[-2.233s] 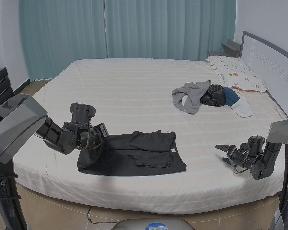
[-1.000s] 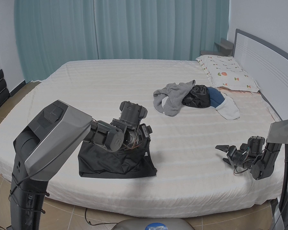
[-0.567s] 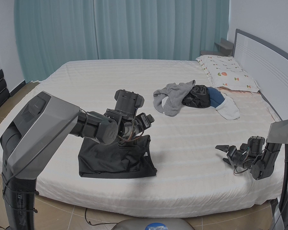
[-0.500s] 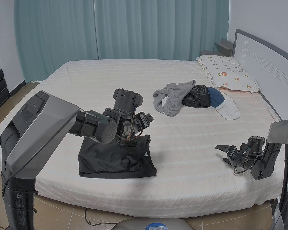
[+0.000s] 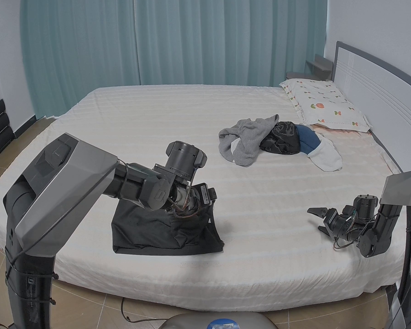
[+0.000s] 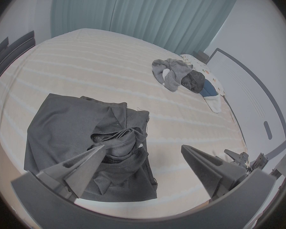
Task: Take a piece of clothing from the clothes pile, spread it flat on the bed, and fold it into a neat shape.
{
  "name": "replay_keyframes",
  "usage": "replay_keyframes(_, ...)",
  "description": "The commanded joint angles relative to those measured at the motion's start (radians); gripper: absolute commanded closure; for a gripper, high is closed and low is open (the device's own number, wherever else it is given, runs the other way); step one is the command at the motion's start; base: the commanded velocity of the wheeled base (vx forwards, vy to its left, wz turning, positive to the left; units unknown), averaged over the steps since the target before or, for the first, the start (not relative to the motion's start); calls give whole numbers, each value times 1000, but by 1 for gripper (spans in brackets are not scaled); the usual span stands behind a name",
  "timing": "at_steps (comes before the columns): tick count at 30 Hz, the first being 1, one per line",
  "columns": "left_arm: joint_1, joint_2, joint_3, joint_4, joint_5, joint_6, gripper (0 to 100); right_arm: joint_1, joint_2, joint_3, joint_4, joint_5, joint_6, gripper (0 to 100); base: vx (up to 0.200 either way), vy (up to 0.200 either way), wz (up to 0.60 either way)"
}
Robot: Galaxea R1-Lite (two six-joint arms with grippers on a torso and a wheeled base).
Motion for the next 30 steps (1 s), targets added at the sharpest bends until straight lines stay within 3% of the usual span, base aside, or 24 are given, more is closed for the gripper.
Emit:
replay_keyframes(1, 8, -9, 0, -4, -6, -17, 0, 0, 0, 0, 0, 1, 0, 0, 0, 0, 0)
replay_keyframes(13, 87, -62, 93, 10, -18, -138, 0, 0, 0, 0, 0, 1, 0, 0, 0, 0, 0)
replay_keyframes(17, 93, -90, 141, 10, -64, -192, 0, 0, 0, 0, 0, 1, 0, 0, 0, 0, 0)
replay_keyframes(20, 150, -124, 213, -2, -173, -213, 0, 0, 0, 0, 0, 1, 0, 0, 0, 133, 0)
replay_keyframes(30, 260, -177, 357, -110, -269, -272, 0, 26, -14, 0, 1, -2, 0, 0, 0, 200, 0)
